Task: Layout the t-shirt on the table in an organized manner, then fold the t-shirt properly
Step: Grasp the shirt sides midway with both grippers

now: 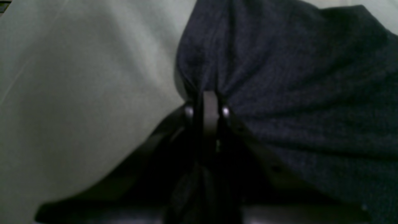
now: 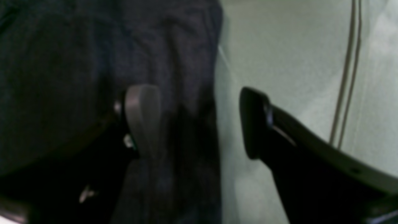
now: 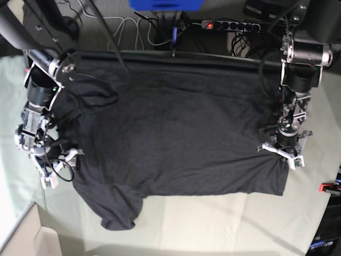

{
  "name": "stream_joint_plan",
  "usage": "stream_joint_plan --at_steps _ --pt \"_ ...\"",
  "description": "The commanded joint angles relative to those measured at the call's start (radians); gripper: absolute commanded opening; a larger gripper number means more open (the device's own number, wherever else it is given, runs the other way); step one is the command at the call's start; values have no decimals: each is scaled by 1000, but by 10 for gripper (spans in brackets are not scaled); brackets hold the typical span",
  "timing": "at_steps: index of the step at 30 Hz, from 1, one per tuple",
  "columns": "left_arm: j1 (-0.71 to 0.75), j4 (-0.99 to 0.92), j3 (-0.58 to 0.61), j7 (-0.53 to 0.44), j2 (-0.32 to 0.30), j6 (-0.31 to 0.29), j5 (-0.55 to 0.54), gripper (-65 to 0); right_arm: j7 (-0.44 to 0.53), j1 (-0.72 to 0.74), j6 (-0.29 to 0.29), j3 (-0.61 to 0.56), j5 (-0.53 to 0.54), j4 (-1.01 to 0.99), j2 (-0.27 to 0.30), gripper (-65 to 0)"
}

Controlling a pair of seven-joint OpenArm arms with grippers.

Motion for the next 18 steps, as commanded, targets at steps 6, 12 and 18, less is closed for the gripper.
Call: stream_joint_plan --at_steps 6,12,18 --pt "-13 2 1 35 -10 12 2 -648 18 21 -5 -1 18 12 8 -247" --pt "-14 2 1 37 -10 12 2 -648 21 -6 -5 -1 18 12 2 -250" --pt "-16 -1 1 34 -10 12 2 -648 21 -16 -5 -1 20 12 2 -431"
